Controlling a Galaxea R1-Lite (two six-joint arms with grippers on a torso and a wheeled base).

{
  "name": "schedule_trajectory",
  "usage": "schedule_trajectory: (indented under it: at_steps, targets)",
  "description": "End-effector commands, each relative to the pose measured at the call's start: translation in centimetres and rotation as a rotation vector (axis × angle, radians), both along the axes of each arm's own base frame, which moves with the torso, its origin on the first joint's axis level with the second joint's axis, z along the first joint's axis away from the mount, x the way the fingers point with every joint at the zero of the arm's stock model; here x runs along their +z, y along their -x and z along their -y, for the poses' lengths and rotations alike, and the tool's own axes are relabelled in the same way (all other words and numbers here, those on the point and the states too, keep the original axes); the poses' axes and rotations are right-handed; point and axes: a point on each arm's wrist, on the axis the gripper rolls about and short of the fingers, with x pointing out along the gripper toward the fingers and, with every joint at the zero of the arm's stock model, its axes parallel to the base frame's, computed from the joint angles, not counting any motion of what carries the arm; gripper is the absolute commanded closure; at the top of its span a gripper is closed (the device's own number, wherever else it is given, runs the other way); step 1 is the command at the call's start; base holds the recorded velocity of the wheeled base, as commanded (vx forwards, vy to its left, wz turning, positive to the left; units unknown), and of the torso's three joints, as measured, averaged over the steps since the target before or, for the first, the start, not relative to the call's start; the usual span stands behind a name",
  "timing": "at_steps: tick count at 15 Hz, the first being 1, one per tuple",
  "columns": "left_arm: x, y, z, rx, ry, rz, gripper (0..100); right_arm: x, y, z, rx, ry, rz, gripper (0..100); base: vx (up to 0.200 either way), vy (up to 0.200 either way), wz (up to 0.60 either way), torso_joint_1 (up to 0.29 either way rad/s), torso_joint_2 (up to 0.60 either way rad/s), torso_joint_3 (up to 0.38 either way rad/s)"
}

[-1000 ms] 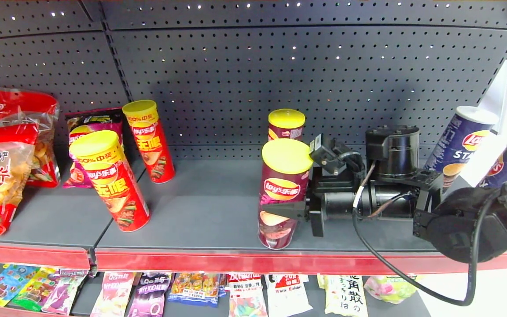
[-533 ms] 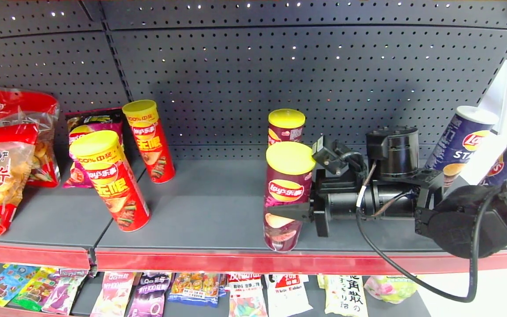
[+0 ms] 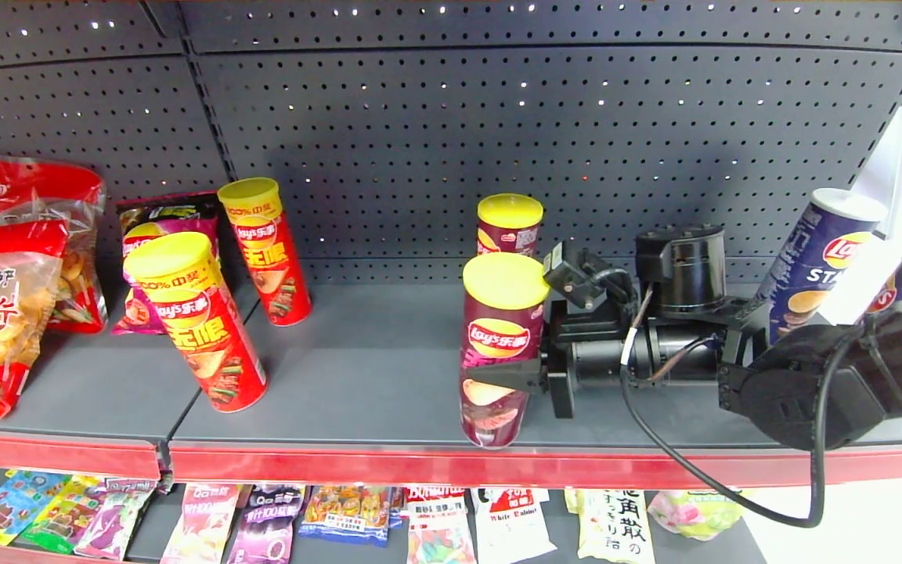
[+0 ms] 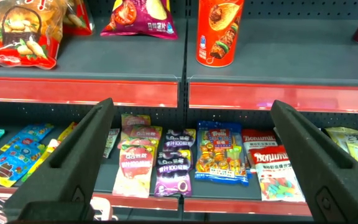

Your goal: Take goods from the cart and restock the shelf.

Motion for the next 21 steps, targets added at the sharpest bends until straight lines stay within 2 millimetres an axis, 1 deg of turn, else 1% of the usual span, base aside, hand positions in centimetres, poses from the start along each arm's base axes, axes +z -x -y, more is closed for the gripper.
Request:
schedule_trajectory:
  at_steps: [1,9,10,15,17,18,21]
  targets:
    - [0.0,0.0,0.0,0.0,0.0,-0.001,0,-0.1,-0.1,0.0,0.0,0.003,-0.004,100,0.0,0.0,0.0,0.0,0.0,0.0]
    - [0.0,0.0,0.0,0.0,0.0,-0.001,0,-0.3,-0.1,-0.1,0.006,0.004,-0.008,100,0.0,0.0,0.0,0.0,0.0,0.0]
    - [0.0,0.0,0.0,0.0,0.0,0.001,0,-0.3,-0.1,-0.1,0.006,0.004,-0.008,0,0.0,0.0,0.0,0.0,0.0,0.0]
    - [0.0,0.0,0.0,0.0,0.0,0.001,0,-0.2,-0.1,0.0,0.0,0.003,-0.003,0,0.0,0.0,0.0,0.0,0.0,0.0]
    - [0.0,0.0,0.0,0.0,0.0,0.001,0,-0.2,0.1,0.4,-0.017,0.009,-0.009,0,0.0,0.0,0.0,0.0,0.0,0.0]
    - [0.0,0.0,0.0,0.0,0.0,-0.001,0,-0.1,0.5,1.2,-0.036,0.012,-0.018,0,0.0,0.0,0.0,0.0,0.0,0.0]
    - [0.0,0.0,0.0,0.0,0.0,-0.001,0,-0.2,1.2,2.5,-0.086,0.028,-0.028,0,0.0,0.0,0.0,0.0,0.0,0.0]
